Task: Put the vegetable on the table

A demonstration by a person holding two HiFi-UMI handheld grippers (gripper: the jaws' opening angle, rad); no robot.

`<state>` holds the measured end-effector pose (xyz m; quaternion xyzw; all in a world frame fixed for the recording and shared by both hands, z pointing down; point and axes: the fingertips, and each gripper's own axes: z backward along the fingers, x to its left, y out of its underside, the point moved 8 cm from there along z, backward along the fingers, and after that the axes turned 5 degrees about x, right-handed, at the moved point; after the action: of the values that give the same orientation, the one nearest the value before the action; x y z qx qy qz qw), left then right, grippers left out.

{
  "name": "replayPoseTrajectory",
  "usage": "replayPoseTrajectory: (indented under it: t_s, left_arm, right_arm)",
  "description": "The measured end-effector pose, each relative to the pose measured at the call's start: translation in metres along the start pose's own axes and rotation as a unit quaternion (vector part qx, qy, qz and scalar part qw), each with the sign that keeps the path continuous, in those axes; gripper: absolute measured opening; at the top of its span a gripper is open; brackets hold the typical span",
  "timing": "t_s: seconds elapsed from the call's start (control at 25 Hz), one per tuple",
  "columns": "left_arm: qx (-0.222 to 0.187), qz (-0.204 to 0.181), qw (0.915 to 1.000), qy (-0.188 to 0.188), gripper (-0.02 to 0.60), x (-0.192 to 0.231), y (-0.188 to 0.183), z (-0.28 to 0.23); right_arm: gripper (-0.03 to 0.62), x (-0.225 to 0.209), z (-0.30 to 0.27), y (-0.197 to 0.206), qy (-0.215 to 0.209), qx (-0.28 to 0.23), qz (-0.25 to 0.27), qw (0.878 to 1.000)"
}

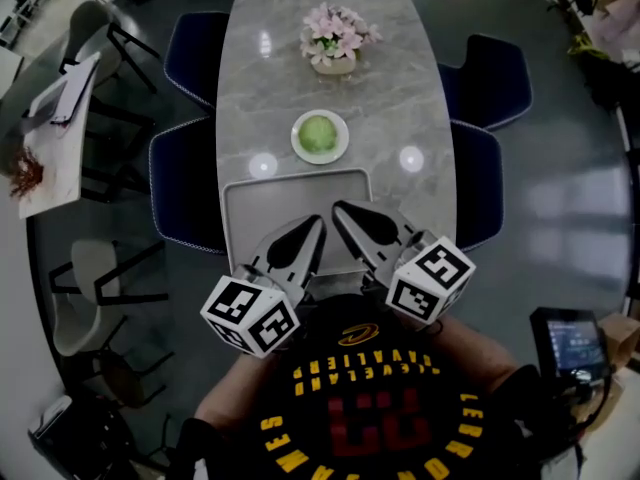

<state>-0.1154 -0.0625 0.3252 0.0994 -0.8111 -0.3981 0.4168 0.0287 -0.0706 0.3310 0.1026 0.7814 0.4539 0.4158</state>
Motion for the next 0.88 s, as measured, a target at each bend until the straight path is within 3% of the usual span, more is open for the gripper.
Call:
replayPoseTrajectory:
  t_s: [0.88]
  left_arm:
    - [0.005, -0.003, 1.0000, 0.003, 0.000, 0.0039, -0.0020, -0.0083]
  right_arm:
    - [0.005, -0.0028, -0.0035, -0.0032, -0.001, 0.006, 0.010, 1.000]
